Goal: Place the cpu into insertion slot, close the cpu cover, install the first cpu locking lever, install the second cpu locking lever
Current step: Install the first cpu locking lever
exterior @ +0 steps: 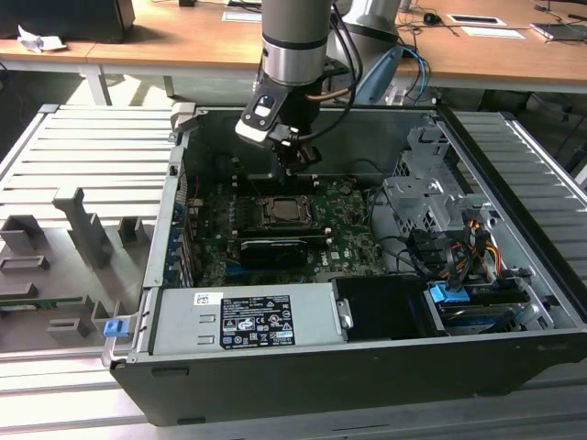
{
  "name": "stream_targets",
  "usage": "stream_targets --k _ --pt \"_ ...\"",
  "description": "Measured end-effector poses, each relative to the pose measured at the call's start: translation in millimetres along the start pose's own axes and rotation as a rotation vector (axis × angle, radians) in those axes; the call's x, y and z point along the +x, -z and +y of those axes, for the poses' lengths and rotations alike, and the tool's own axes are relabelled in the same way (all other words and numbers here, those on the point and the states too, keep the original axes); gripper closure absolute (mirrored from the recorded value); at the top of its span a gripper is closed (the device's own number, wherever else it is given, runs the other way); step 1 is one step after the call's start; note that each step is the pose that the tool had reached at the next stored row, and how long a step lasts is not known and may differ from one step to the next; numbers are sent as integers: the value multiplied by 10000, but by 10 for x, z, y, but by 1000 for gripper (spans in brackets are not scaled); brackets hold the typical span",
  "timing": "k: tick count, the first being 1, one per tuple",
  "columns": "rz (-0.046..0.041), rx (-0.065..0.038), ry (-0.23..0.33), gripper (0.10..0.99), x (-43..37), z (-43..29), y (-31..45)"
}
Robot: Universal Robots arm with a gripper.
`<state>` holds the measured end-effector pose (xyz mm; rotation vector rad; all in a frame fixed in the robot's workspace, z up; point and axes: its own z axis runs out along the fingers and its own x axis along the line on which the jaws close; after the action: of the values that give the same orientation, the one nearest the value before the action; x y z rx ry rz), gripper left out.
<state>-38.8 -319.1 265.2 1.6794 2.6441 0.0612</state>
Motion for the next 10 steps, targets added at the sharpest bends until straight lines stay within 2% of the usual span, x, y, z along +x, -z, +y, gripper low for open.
stream_targets --k 6,10 --pt "21 9 580 980 -1 -1 0" --pt "49 19 1257 980 -1 -1 -1"
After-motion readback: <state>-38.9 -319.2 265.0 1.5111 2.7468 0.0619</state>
